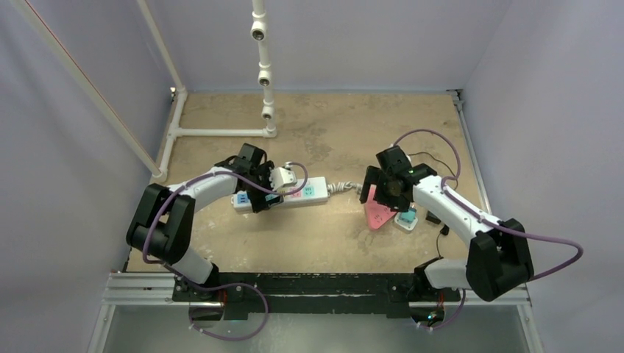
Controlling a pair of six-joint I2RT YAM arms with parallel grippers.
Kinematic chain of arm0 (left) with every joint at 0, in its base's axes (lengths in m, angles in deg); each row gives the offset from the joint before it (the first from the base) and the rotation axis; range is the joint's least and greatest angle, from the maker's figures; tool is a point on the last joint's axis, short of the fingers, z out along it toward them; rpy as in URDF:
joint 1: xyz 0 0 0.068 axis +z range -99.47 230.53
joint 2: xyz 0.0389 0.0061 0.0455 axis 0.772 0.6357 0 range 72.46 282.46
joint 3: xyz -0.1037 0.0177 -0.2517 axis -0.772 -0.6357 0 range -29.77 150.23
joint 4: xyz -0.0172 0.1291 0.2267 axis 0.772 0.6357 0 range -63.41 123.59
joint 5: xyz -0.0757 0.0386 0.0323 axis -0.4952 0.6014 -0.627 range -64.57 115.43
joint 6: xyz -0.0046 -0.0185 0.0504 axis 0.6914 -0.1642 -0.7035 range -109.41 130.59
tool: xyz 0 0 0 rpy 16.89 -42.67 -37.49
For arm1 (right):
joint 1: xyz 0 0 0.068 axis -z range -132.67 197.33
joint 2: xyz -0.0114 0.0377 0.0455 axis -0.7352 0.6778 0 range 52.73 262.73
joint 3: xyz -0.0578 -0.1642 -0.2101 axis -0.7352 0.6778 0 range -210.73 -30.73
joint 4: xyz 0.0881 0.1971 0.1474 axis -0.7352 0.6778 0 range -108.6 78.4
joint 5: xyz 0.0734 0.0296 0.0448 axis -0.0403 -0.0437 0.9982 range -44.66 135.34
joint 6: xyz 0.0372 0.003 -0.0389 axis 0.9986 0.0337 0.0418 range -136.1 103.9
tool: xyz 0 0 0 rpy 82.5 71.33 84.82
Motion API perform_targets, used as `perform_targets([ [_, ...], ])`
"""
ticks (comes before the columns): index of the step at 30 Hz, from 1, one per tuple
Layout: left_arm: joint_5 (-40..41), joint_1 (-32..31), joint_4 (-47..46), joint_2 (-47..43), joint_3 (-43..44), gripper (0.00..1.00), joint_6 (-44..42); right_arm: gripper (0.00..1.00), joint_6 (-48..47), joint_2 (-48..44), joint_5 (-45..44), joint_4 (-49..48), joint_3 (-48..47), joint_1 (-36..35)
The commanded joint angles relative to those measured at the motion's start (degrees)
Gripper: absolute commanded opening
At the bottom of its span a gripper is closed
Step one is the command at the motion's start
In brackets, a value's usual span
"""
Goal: Insert the plug
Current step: Move the socket to the center of the board, then pick up the plug from the center of the board.
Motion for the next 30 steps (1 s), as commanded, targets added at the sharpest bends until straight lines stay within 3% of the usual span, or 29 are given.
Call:
perform_targets([
  [1,1.44,-0.13,-4.56,3.67,4.00,0.75,7.44,0.99,0.94,1.76,2.66,-1.84,1.05,2.08],
  [4,1.67,-0.10,-3.78,5.00,4.20,0.61,10.81,0.99,-1.04,1.73,1.28,-0.97,-1.40,3.81],
  [9,-1.53,-0.20,-3.32,1.89,1.19,0.60,14.10,0.99,-6.83,1.85,3.58,-3.55,-5.00,10.11],
  [10,-2.04,-0.26,-2.84,1.10,0.95,0.62,14.27,0.99,-7.91,2.16,5.00,-4.95,-5.35,11.63],
  [15,-3.44,-0.37,0.35,-4.70,3.40,0.97,13.26,0.99,-12.12,6.74,7.31,-7.34,-7.95,18.79],
  [21,-7.36,-7.47,2.66,-7.78,11.98,0.99,17.28,0.99,-9.29,8.14,13.95,-10.86,-4.90,25.70],
  [25,-7.95,-16.27,-1.37,-4.54,13.52,0.99,21.78,0.99,-7.93,9.31,17.65,-12.65,-1.69,25.99],
  [30,-7.71,-20.30,-8.35,-0.57,13.04,0.99,27.24,0.99,-7.28,10.59,21.77,-16.00,2.48,26.03],
])
